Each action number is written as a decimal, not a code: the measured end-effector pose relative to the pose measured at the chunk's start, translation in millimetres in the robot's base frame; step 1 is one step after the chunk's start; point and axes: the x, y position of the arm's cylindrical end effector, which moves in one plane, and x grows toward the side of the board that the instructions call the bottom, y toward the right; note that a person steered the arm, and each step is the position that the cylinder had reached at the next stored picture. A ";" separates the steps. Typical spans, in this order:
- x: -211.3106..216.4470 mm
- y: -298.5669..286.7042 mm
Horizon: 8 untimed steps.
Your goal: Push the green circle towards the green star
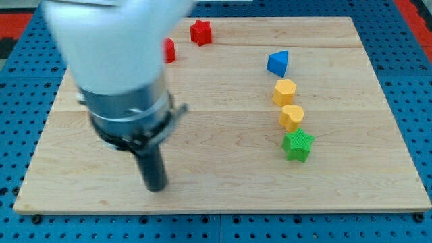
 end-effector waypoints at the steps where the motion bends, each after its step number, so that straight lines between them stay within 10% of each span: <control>1: -37.9 -18.9; 6: -125.3 -177.4; 8: -74.8 -150.8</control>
